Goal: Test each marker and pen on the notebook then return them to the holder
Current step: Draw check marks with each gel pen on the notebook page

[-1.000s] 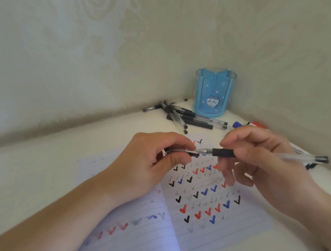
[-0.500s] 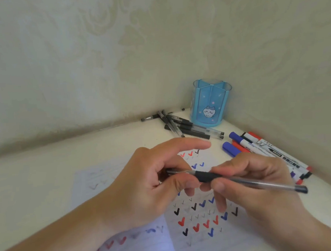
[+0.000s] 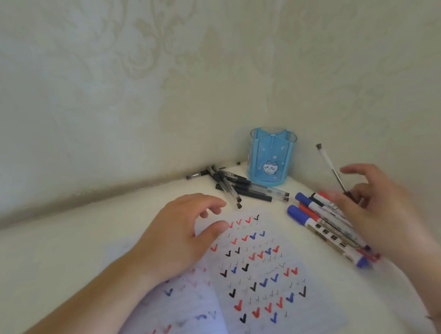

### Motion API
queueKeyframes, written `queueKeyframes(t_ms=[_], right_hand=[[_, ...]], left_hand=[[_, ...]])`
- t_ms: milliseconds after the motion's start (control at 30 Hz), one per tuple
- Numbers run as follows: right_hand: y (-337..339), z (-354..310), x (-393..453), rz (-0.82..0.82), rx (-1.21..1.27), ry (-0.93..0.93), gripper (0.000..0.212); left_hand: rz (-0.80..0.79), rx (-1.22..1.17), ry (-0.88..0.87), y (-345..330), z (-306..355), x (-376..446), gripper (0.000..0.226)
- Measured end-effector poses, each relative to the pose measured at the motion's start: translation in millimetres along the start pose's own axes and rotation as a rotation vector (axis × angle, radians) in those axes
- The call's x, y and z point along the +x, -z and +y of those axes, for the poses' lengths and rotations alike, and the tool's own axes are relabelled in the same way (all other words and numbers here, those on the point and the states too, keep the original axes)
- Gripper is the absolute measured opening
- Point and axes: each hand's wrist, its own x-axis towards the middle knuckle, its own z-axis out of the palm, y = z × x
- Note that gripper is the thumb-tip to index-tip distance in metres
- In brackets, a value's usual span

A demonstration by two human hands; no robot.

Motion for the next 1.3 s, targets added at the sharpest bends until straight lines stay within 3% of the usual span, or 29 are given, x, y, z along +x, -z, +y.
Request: queueKeyframes(t_ms=[67,167,300,400,567,667,767,900,1067,1167,1300], right_hand=[[-1,17,8,-0.085,-0.267,-0.076,0.022],[-9,27,9,-0.161,-0.409,-0.120,0.020],[-10,16,5,-0.121,-0.469,-0.121,0.026],[-10,-15,-2,-0.029,-0.442,0.031,0.025],[-50,-88,5,-0.346,-0.484,0.138,0.047],[-87,-107,19,-0.319,-0.594,0.145,0.064],[-110,-109,27,-0.291,-0.592,0.123,0.054],[-109,-108,30,-0.273,-0.486,0.088,0.040],[-61,-112,15,-0.013,-0.382,0.194,0.036],[-25,-110,-14,-0.015,-0.079,0.291,0.027],[-9,-102,-38,-0.132,0.616,0.180,0.031]], left_hand=[[0.005,0.006,0.057,-3,-4,2,0.026],[0.007,0.000,0.084,-3,-6,2,0.020],[0.022,-0.019,0.080,-1,-6,4,0.017],[0.017,-0.023,0.079,0,-7,4,0.017],[0.012,-0.009,0.053,0,-7,4,0.018],[0.002,-0.015,0.049,2,-7,4,0.017],[0.006,-0.030,0.052,2,-7,3,0.017],[0.000,-0.027,0.053,1,-8,3,0.020],[0.197,-0.061,0.058,3,-9,5,0.048],[0.329,0.084,0.012,7,-4,6,0.065],[0.309,0.167,-0.162,7,8,2,0.038]])
